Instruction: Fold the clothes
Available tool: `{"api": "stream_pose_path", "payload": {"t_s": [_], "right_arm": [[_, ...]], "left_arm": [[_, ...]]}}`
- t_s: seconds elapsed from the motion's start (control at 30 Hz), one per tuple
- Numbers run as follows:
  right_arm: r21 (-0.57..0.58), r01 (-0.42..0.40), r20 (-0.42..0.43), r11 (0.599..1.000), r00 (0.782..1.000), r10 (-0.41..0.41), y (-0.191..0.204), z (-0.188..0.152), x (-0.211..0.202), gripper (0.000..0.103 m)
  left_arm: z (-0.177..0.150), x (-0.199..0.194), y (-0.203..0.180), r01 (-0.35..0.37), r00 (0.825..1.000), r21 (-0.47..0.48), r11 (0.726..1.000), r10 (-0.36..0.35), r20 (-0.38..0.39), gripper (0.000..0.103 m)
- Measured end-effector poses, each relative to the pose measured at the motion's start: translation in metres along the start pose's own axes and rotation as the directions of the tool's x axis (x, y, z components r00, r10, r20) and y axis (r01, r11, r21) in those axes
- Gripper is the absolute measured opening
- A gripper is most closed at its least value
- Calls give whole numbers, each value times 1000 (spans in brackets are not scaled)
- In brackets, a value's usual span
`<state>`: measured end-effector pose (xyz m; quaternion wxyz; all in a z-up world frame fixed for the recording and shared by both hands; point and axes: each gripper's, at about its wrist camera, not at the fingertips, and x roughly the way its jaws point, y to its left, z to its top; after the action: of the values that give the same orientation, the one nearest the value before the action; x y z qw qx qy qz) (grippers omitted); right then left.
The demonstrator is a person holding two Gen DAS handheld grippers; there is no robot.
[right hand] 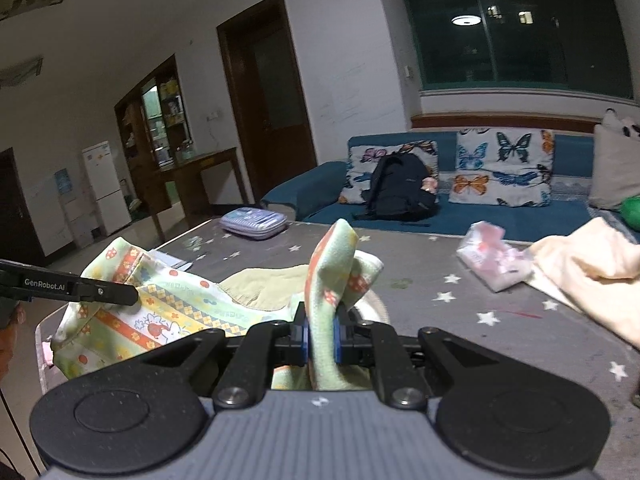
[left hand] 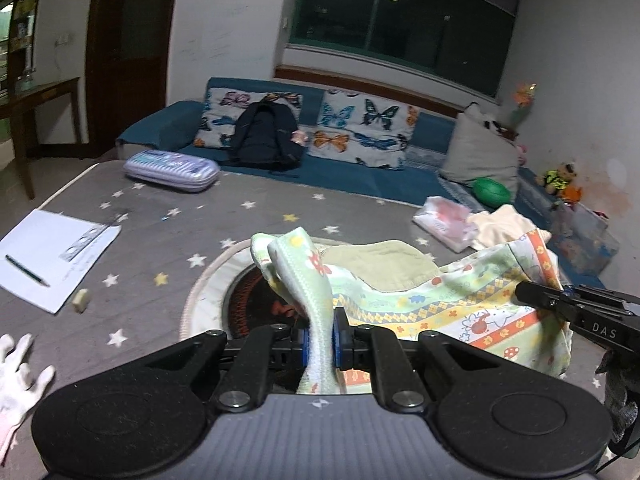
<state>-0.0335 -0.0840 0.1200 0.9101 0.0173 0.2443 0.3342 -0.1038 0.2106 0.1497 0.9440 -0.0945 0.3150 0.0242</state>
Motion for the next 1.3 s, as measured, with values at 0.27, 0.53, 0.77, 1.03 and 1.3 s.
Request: {"api": "stream_pose_path", "payload": {"t_s": [0.27,0.53,0.77,1.03,1.3], "right_arm": [[-15,-25,-64,1000,998,24,12,-17,25,10],[-13,-12,-71,1000,997,11,10,-23,20,9],[-11,1,-76,1000,997,-2,7,-29,14,9],[2,44,-63,999,997,-43,-3,-35,-8,9],[19,108,-40,994,993,-107,-20,-36,-39,9]], "left_arm": [[-14,6,19,-67,997,-8,998,67,-40,12],[-22,10,17,-66,996,-2,998,65,-67,11],[-20,12,5,-35,997,12,999,36,-63,11],[-22,19,-19,26,997,21,999,-25,-74,10],[-20,27,-49,106,991,40,994,-102,-87,10]]}}
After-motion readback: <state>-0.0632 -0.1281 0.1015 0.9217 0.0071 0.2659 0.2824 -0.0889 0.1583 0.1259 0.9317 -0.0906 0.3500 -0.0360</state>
